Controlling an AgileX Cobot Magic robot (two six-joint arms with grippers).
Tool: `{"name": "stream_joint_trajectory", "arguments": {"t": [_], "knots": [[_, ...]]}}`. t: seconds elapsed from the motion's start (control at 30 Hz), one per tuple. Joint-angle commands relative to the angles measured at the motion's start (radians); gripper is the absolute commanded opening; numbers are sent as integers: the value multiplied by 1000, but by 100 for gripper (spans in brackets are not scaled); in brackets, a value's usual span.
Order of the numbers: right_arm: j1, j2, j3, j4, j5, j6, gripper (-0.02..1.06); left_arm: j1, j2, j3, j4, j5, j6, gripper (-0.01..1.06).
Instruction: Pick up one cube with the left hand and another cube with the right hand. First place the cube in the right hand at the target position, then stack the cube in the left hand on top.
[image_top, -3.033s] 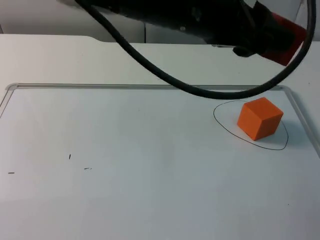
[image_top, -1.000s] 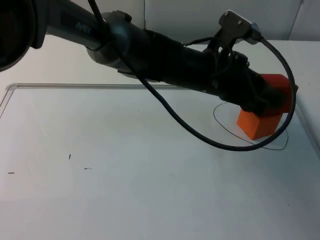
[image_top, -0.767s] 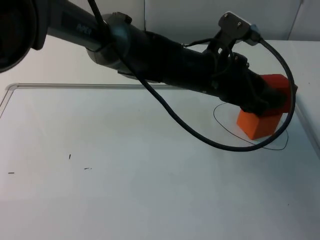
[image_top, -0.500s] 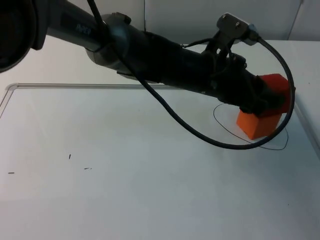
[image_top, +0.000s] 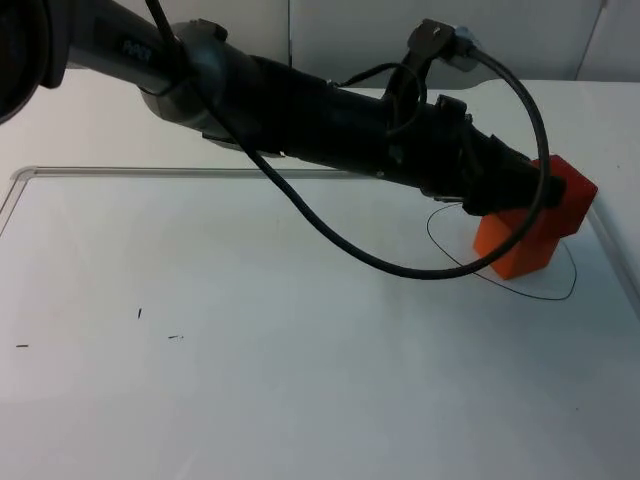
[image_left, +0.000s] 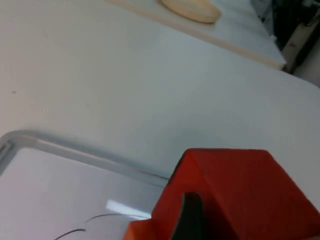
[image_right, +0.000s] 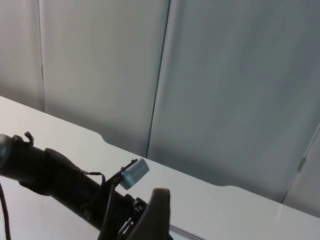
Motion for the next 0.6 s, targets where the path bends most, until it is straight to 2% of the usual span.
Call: {"name": "stream_joint_trajectory", "arguments": {"t": [0.0, 0.23, 0.57], "knots": [[-3, -6, 6, -9, -11, -2, 82, -2, 0, 0, 9, 57, -9, 64], [-3, -6, 6, -9, -11, -2, 82, 2, 0, 0, 22, -25, -7, 64], [-3, -6, 6, -9, -9, -2, 82, 5, 0, 0, 46, -65, 26, 64]]}}
